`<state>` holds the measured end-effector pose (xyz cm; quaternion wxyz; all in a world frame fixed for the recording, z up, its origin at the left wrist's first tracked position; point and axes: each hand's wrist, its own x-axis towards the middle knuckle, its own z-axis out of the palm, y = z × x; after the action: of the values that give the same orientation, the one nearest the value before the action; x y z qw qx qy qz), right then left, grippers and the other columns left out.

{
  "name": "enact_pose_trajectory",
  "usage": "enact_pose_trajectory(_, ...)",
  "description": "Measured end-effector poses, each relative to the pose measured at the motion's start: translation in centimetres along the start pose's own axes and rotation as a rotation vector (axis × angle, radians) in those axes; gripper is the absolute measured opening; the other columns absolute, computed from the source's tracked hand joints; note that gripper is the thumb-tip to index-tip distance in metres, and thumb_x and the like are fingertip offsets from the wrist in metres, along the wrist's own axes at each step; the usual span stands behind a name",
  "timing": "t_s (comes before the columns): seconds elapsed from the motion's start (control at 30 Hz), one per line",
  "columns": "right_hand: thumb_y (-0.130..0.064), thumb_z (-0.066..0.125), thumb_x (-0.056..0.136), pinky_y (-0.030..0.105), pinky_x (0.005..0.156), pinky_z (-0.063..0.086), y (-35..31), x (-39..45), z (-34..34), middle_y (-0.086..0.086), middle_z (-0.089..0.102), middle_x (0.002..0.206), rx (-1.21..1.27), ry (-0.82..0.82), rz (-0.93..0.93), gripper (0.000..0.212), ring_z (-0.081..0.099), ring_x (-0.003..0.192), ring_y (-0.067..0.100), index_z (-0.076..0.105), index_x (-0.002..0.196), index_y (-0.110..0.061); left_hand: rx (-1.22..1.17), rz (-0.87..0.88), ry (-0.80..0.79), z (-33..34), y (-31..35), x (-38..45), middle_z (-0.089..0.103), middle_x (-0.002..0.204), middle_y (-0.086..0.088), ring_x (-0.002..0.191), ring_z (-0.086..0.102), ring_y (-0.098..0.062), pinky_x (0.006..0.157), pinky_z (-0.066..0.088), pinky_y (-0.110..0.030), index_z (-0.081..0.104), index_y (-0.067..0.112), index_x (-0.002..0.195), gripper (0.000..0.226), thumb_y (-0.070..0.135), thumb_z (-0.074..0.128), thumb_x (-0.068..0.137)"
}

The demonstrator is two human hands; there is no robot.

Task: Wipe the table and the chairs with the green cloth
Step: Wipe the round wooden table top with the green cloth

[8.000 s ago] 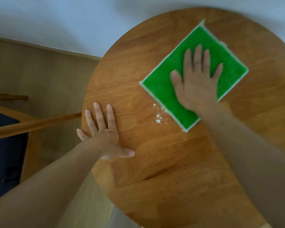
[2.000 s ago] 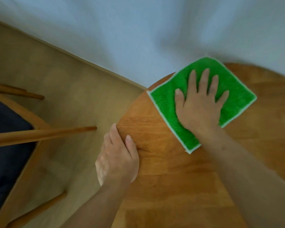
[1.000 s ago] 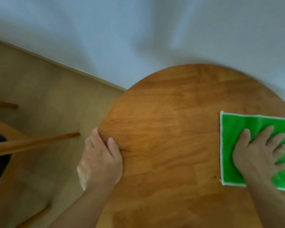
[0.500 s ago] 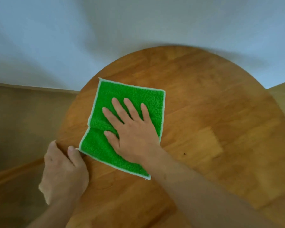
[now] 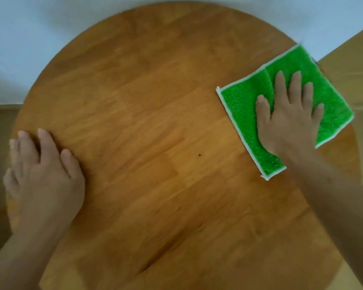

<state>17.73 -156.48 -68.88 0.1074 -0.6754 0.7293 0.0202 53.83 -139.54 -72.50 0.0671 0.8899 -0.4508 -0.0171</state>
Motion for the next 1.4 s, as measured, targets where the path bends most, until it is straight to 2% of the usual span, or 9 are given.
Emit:
enact_pose_trajectory(0.13, -0.060, 0.009, 0.096, 0.061, 0.115, 0.004, -3.5, -8.3, 1.1, 0.007, -0.001, 0.163, -0.063, -0.071, -0.161, 0.069, -0.001, 0.148, 0.033, 0.004, 0.155, -0.024, -0.035, 0.221, -0.157, -2.1, 8.2, -0.3, 0.018, 0.159, -0.015, 0.147, 0.010, -0.028, 0.112, 0.012, -0.059, 0.022, 0.018, 0.151, 0.054, 0.042, 0.018, 0.102)
enact_pose_trajectory(0.37, -0.063, 0.032, 0.093, 0.054, 0.110, 0.018, -2.1, -19.6, 3.1, -0.004, 0.024, 0.159, -0.109, -0.247, -0.770, 0.063, 0.028, 0.142, 0.025, 0.030, 0.149, -0.036, -0.100, 0.412, -0.362, -2.6, 17.7, -1.8, -0.003, 0.163, -0.007, 0.148, -0.010, -0.018, 0.117, -0.006, -0.045, 0.006, 0.018, 0.155, 0.062, 0.044, 0.019, 0.100)
enact_pose_trajectory(0.6, -0.067, 0.008, 0.093, 0.053, 0.117, 0.002, 6.0, -5.6, -0.2, -0.008, -0.002, 0.162, -0.080, -0.090, -0.273, 0.065, -0.003, 0.149, 0.021, 0.001, 0.152, -0.041, -0.101, 0.396, -0.192, -1.4, 18.3, -3.0, 0.013, 0.161, -0.013, 0.149, 0.008, -0.025, 0.118, 0.005, -0.048, 0.020, 0.013, 0.153, 0.064, 0.046, 0.024, 0.098)
enact_pose_trajectory(0.8, -0.061, 0.007, 0.096, 0.057, 0.117, 0.000, 6.2, -1.0, -1.0, -0.002, -0.008, 0.163, -0.018, -0.075, -0.011, 0.064, -0.009, 0.148, 0.025, -0.001, 0.154, -0.034, -0.091, 0.389, -0.162, -1.3, 18.4, -3.1, 0.015, 0.160, -0.015, 0.148, 0.009, -0.027, 0.118, 0.008, -0.052, 0.022, 0.011, 0.152, 0.064, 0.044, 0.027, 0.097)
enact_pose_trajectory(0.9, -0.058, 0.007, 0.098, 0.058, 0.116, 0.000, 3.9, -7.5, 0.2, 0.004, -0.005, 0.163, -0.006, -0.080, -0.013, 0.064, -0.007, 0.148, 0.030, 0.001, 0.154, -0.027, -0.103, 0.386, -0.139, -1.2, 18.4, -3.1, 0.019, 0.159, -0.017, 0.147, 0.013, -0.030, 0.117, 0.010, -0.053, 0.025, 0.011, 0.150, 0.063, 0.042, 0.031, 0.096)
enact_pose_trajectory(1.1, -0.061, 0.032, 0.093, 0.060, 0.110, 0.017, 2.3, -20.4, 2.4, 0.001, 0.019, 0.160, -0.020, -0.226, -0.361, 0.065, 0.026, 0.143, 0.031, 0.028, 0.151, -0.031, -0.112, 0.376, -0.111, -0.7, 18.2, -3.1, 0.022, 0.157, -0.016, 0.146, 0.014, -0.029, 0.115, 0.012, -0.054, 0.025, 0.014, 0.149, 0.062, 0.044, 0.030, 0.095)
enact_pose_trajectory(1.2, -0.064, 0.025, 0.095, 0.056, 0.111, 0.014, 5.3, -16.7, 1.4, -0.005, 0.015, 0.160, -0.020, -0.232, -0.413, 0.063, 0.018, 0.145, 0.025, 0.019, 0.152, -0.039, -0.116, 0.378, -0.092, -0.4, 18.2, -3.0, 0.022, 0.157, -0.016, 0.147, 0.014, -0.029, 0.115, 0.011, -0.054, 0.025, 0.014, 0.149, 0.062, 0.045, 0.030, 0.095)
enact_pose_trajectory(1.3, -0.066, 0.009, 0.094, 0.055, 0.116, 0.003, 8.8, -8.6, 0.1, -0.005, -0.001, 0.161, -0.056, -0.097, -0.208, 0.063, -0.001, 0.147, 0.021, 0.001, 0.152, -0.041, -0.111, 0.381, -0.091, -0.3, 18.2, -3.0, 0.020, 0.158, -0.017, 0.147, 0.013, -0.029, 0.116, 0.010, -0.053, 0.024, 0.013, 0.149, 0.062, 0.044, 0.029, 0.095)
enact_pose_trajectory(1.4, -0.067, 0.006, 0.092, 0.057, 0.116, 0.011, 10.5, -1.1, -1.4, -0.007, -0.010, 0.162, 0.006, -0.082, -0.005, 0.066, -0.007, 0.148, 0.024, -0.006, 0.151, -0.041, -0.093, 0.375, -0.107, -0.8, 18.3, -3.1, 0.018, 0.159, -0.017, 0.147, 0.012, -0.029, 0.117, 0.009, -0.053, 0.023, 0.012, 0.149, 0.063, 0.044, 0.028, 0.095)
